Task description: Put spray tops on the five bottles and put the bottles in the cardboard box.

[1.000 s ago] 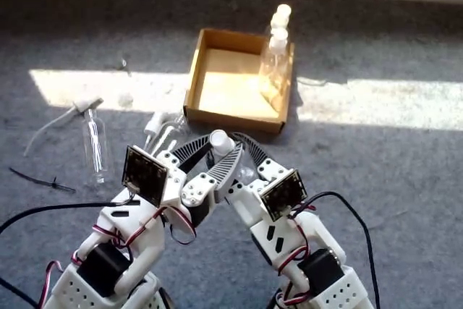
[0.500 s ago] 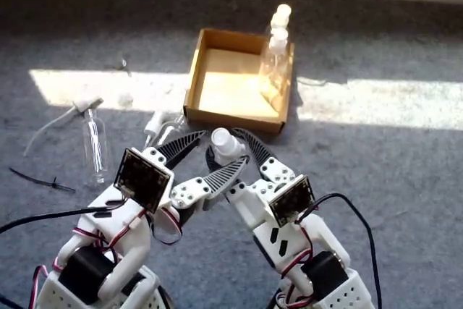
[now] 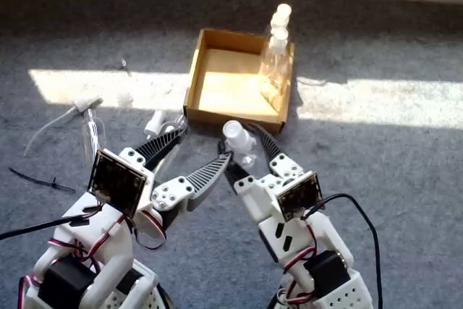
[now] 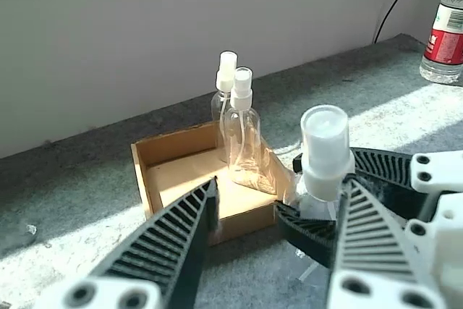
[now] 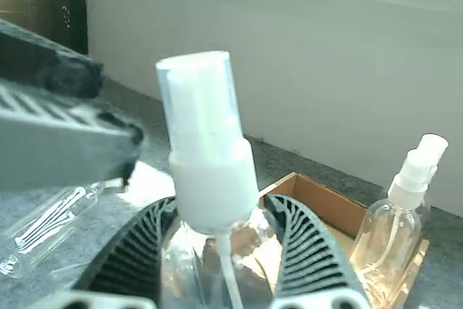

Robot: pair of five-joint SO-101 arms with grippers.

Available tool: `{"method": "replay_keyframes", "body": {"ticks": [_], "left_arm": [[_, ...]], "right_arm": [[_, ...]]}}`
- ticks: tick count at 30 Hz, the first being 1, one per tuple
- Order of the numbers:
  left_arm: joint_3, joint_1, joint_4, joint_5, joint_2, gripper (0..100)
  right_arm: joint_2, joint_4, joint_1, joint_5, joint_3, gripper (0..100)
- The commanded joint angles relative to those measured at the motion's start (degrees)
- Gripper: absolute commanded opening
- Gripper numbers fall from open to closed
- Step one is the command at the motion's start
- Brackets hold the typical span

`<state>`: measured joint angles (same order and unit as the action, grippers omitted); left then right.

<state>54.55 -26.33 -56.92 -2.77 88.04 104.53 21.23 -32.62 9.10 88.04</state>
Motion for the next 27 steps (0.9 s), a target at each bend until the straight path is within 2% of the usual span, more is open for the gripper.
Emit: {"method": "replay_keyframes", "body": {"ticks": [1, 8, 11, 14, 19, 27], "left_arm": [[-2.42, 1.27, -0.09, 0.26, -0.13, 25], [3.38, 3.21, 0.88, 0.35, -0.48, 25], [11.38, 4.7, 9.67, 0.35, -0.75, 25], [17.27, 10.07, 14.24, 0.7, -0.75, 25], [20.26, 18.95, 14.51, 0.35, -0.75, 25], [27.12, 19.82, 24.35, 0.53, -0.66, 25]], "right_arm": [[0.48, -3.03, 3.82, -0.53, -0.22, 0.4], [-11.38, -6.02, 11.3, -0.62, -3.82, 0.4], [-21.05, -7.52, 13.41, -0.53, -9.01, 0.4], [-30.99, -7.52, 14.02, -0.53, -16.22, 0.4], [-45.05, -7.6, 13.67, -0.62, -26.42, 0.4], [-60.53, -20.0, 13.67, -0.26, -32.57, 0.5]]}}
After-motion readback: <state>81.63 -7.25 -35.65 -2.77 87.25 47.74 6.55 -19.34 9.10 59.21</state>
